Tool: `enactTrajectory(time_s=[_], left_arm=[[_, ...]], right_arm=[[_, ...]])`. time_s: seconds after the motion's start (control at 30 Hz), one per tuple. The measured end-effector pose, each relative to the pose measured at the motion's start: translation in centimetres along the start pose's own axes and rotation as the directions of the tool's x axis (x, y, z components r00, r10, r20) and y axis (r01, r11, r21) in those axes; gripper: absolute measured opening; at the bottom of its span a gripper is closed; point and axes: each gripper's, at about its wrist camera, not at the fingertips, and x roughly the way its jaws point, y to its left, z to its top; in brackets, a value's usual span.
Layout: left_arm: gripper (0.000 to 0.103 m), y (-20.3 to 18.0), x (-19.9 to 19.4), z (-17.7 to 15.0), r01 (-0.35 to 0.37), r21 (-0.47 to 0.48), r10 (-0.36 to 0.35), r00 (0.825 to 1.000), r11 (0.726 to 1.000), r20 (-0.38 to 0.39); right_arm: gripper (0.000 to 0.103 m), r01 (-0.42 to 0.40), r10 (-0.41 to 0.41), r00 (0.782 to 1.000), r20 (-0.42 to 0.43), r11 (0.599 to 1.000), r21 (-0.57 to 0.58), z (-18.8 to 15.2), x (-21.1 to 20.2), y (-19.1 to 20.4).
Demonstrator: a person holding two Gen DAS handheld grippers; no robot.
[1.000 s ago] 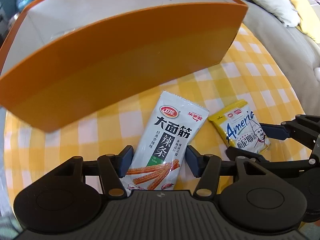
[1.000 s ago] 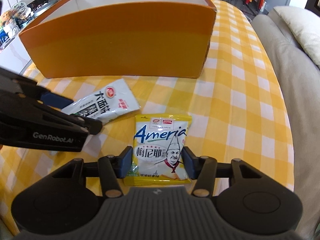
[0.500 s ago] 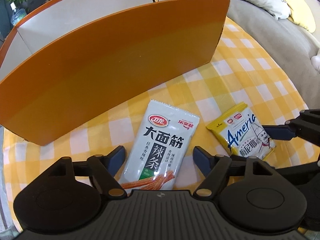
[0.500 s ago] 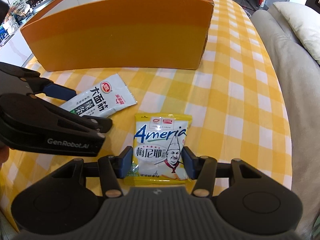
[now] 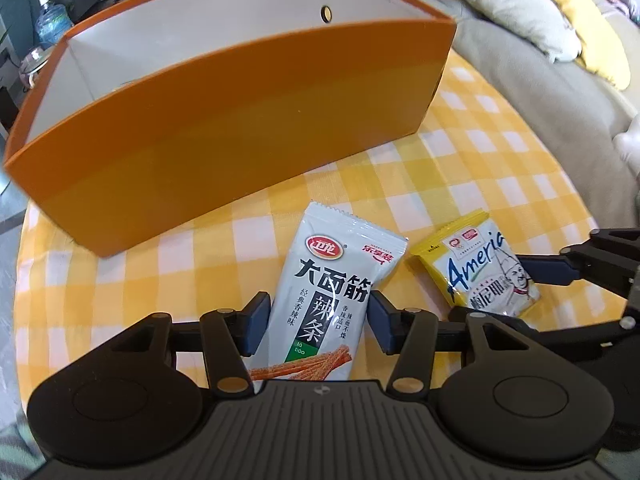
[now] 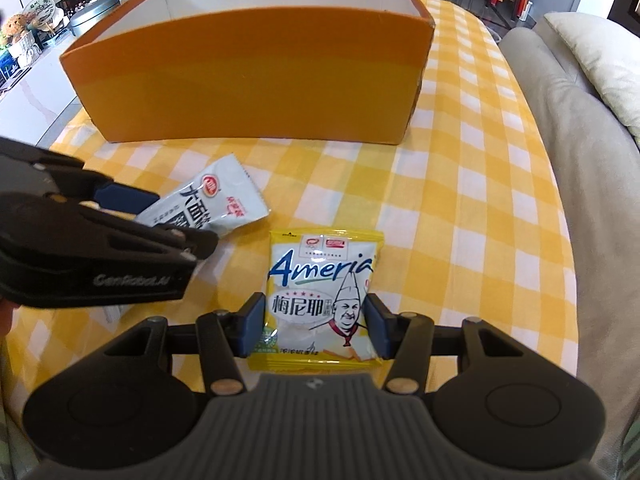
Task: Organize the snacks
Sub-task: 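Lift both packets and carry them over the orange box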
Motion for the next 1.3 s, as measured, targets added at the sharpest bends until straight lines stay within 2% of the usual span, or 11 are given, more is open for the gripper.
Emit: enactTrajectory(time_s=[0.27, 0.53, 0.73, 1.1, 1.2, 1.3], left_arm=[[0.060, 0.9, -3.4, -0.4, 0.042, -0.067, -0.038, 0.997, 0.997, 0.068], [0.060, 1.6, -7.1, 1.1, 0.083, -0.104, -0.064, 0.983, 0.991, 0.174], [0.060, 1.8, -9.6, 3.8, 0.068, -0.071, -0.047, 0.965, 0.995, 0.257], [0.060, 3.4, -11.4, 10.5, 0.050, -0.028, -0.039, 0.946, 0.998, 0.323], [0.060, 3.8, -11.0, 12.5, 0.022, -0.014, -0.016, 0.945, 1.000, 0.327], [0.060, 4.6, -9.7, 14.3, 0.021, -0.018, -0.015, 0.953, 1.000, 0.302]], right_arm=[[0.051, -0.010, 0.009, 1.000, 0.020, 1.000, 0.027, 0.3, -2.0, 0.5], [0.051, -0.015, 0.010, 0.993, 0.117, 0.999, 0.035, 1.6, -5.5, 0.5], [0.051, -0.025, 0.020, 0.981, 0.194, 0.999, 0.025, 3.8, -7.8, 0.4], [0.051, -0.026, 0.041, 0.961, 0.274, 0.998, -0.056, 10.4, -9.5, -0.4], [0.051, -0.011, 0.033, 0.958, 0.284, 0.997, -0.080, 12.8, -9.3, -0.7], [0.051, -0.006, 0.032, 0.959, 0.281, 0.996, -0.092, 15.2, -8.5, -1.1]])
